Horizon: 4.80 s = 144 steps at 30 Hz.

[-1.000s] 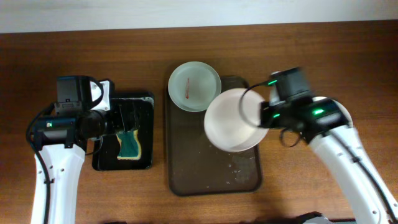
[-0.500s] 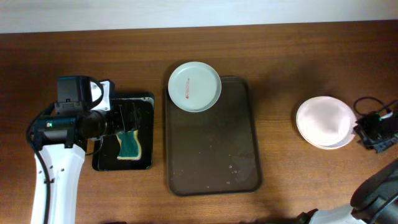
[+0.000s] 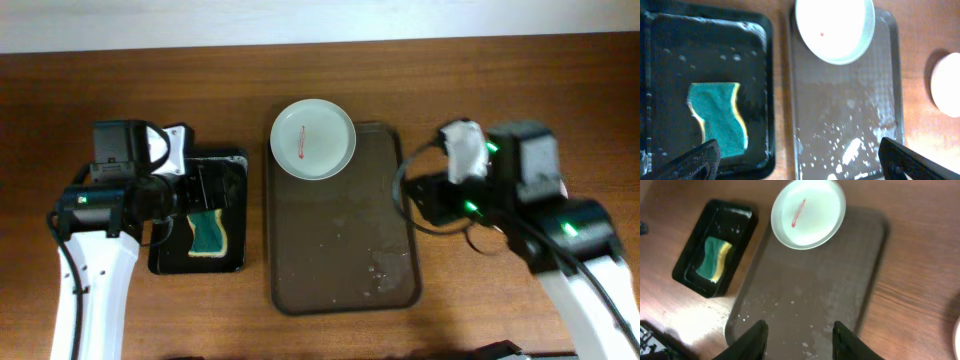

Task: Clean dirty plates on tray and stack at the side
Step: 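Grip the last plate at the tray back and pull it forward with the right gripper, then pick up the green sponge with the left gripper and bring it over the plate, then scrub the plate with the sponge while the right gripper holds its rim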

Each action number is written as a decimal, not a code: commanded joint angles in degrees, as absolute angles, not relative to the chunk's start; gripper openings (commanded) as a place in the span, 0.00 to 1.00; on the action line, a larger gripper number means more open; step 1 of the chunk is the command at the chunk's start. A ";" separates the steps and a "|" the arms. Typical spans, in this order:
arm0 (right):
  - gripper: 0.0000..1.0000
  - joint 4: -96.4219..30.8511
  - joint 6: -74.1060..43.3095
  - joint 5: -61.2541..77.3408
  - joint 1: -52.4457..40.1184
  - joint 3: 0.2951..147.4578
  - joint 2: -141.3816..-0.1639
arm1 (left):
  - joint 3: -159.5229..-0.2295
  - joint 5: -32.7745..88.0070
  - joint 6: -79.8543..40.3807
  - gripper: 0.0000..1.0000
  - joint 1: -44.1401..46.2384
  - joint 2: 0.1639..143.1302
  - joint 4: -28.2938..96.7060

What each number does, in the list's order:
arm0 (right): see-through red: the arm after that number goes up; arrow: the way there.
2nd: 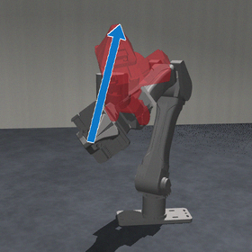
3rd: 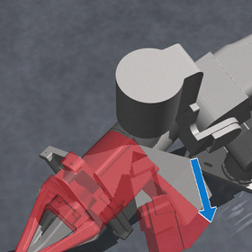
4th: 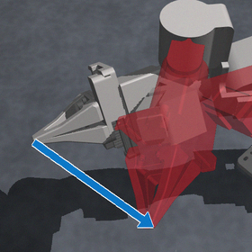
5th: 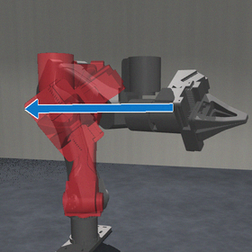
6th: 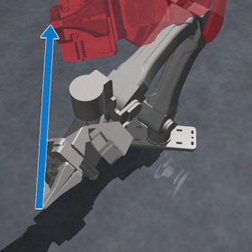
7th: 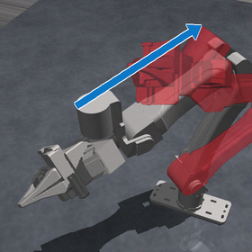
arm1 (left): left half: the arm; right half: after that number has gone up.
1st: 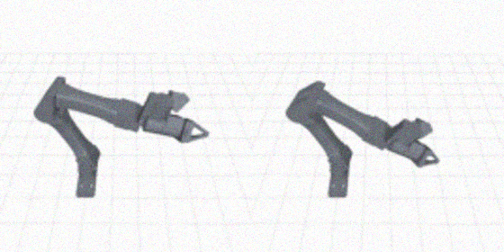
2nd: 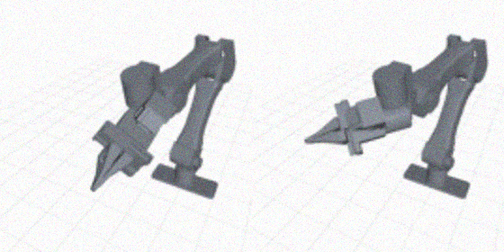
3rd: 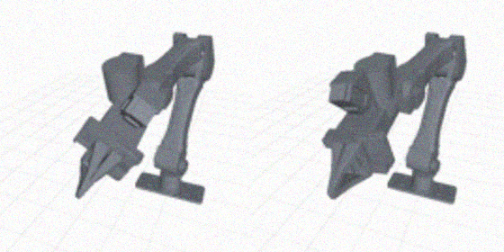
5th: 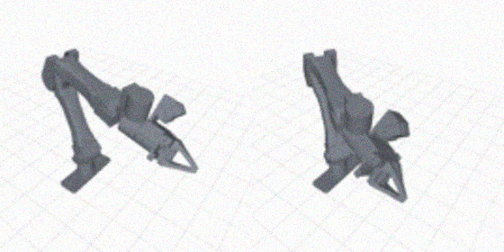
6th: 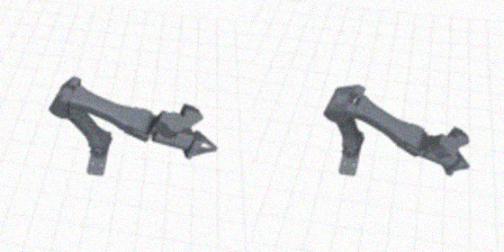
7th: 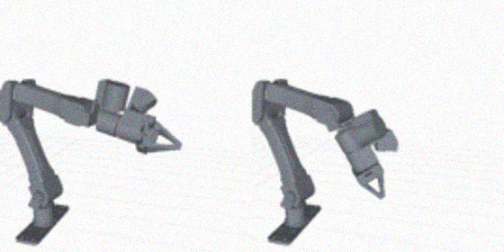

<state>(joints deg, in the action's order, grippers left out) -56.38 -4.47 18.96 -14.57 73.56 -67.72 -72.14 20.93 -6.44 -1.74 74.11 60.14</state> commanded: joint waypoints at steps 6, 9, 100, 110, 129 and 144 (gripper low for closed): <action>0.43 -37.19 -6.42 18.44 -16.49 100.66 -120.22 | -72.69 16.03 -3.75 0.99 6.33 74.89 61.17; 0.39 -27.77 -12.75 17.12 -16.49 100.73 -132.27 | -72.69 16.05 -3.77 0.99 6.33 74.89 61.19; 0.32 -63.05 -12.32 15.49 -20.23 64.71 -92.84 | -49.89 -0.43 -18.06 0.00 8.08 98.39 39.88; 0.30 -42.26 -18.04 13.96 -20.23 47.64 -93.08 | -77.17 12.69 -10.39 0.00 12.23 88.64 61.65; 0.04 -34.22 -22.83 14.44 -20.21 44.31 -93.06 | -62.72 8.25 -35.81 0.00 36.86 115.87 40.42; 0.04 -33.34 -27.90 13.47 -20.16 44.31 -93.06 | -60.82 13.78 -34.04 0.00 39.88 112.18 31.03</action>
<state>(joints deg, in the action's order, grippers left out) -33.32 -26.13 16.19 -19.90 45.17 -92.18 -63.86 8.36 -33.26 34.22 107.26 31.94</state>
